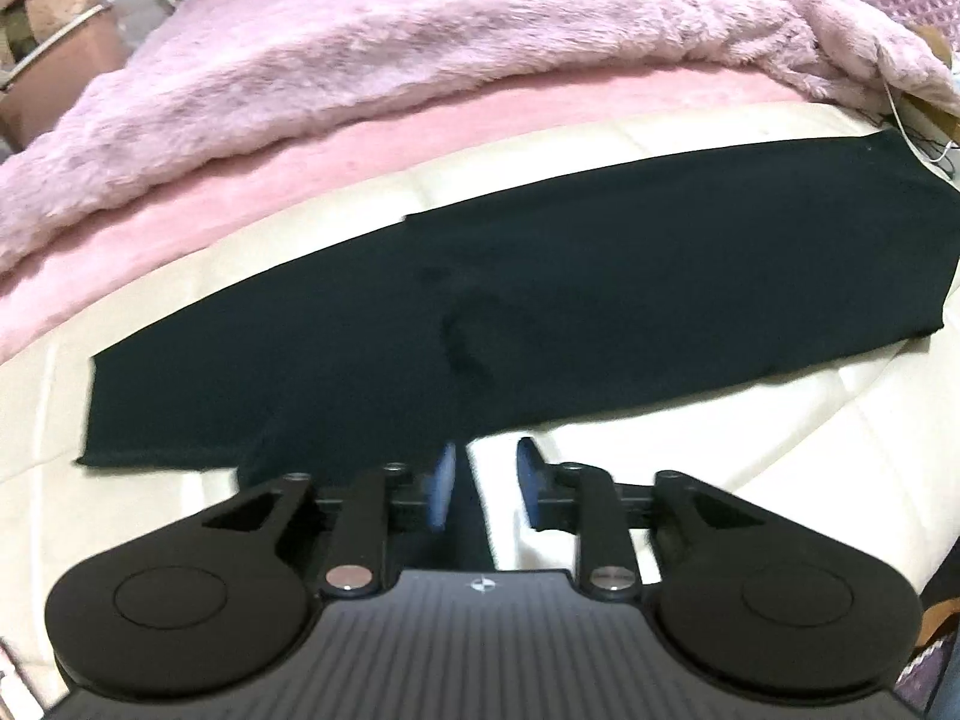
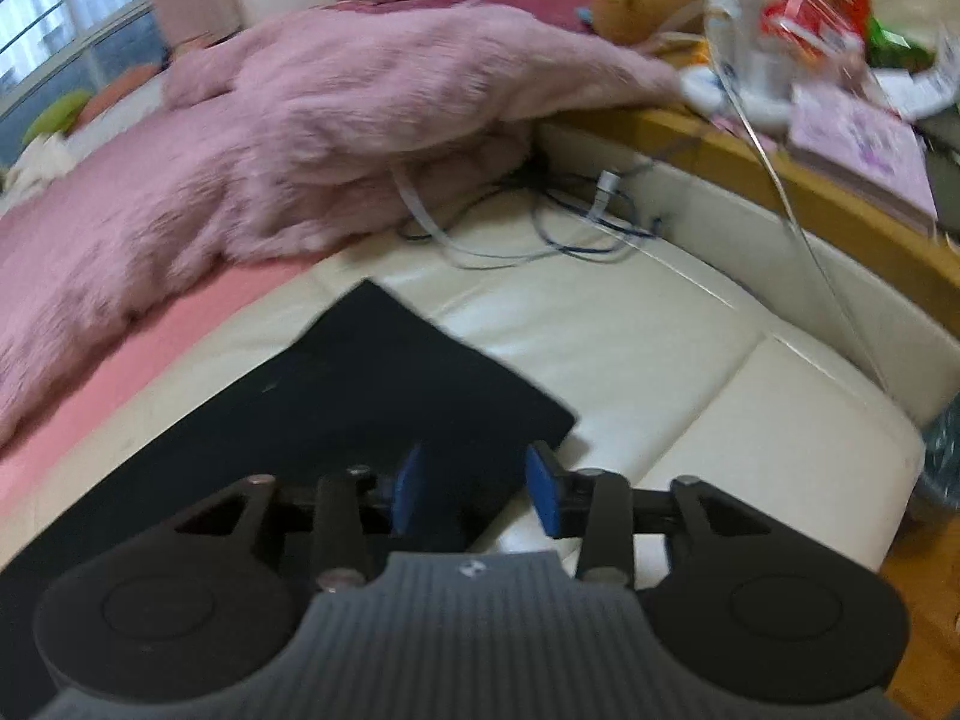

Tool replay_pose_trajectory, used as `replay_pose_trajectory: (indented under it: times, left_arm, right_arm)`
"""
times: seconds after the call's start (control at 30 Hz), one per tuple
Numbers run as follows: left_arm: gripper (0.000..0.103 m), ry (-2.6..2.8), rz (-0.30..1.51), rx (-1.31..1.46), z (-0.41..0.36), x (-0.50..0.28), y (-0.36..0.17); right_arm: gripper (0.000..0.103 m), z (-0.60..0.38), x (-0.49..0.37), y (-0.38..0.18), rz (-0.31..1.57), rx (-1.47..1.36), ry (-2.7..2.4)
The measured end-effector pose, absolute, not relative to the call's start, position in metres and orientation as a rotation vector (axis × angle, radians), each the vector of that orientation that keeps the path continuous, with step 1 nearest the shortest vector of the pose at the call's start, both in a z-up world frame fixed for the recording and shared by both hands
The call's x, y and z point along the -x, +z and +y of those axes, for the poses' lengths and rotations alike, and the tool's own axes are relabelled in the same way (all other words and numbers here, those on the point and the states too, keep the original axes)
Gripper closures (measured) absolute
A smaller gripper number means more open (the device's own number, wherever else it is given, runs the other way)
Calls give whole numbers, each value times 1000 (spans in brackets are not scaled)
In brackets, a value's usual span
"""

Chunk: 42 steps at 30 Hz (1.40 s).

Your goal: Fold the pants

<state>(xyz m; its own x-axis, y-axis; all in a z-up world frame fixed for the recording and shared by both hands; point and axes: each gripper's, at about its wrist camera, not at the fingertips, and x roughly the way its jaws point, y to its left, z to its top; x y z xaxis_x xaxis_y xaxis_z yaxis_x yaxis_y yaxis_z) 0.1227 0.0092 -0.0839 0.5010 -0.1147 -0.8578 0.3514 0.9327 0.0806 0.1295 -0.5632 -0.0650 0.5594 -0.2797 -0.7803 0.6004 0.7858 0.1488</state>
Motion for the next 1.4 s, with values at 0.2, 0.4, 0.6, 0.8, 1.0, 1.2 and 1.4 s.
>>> replay_pose_trajectory:
  times: [0.2,0.4,0.6,0.8,1.0,1.2,1.4]
  left_arm:
    - [48,-321,979,-279,35,-96,-75]
    - [39,-342,980,-279,53,-66,-85]
    - [34,-364,988,-336,48,-48,-101]
    - [35,-377,1016,-420,30,-36,-129]
    - [95,-367,1019,-302,42,-34,-128]
    - [101,-305,945,-268,57,-44,-101]
    - [101,-239,880,-201,94,-82,-47]
  right_arm:
    - [65,-491,-125,-44,828,-382,-337]
    - [67,-390,-129,-49,847,-295,-80]
    - [70,-287,-127,-68,871,-107,146]
    - [72,-231,-133,-91,894,77,216]
    - [72,-230,-141,-100,915,98,204]
    - [72,-242,-141,-102,917,101,184]
    - [72,-256,-153,-99,911,155,147]
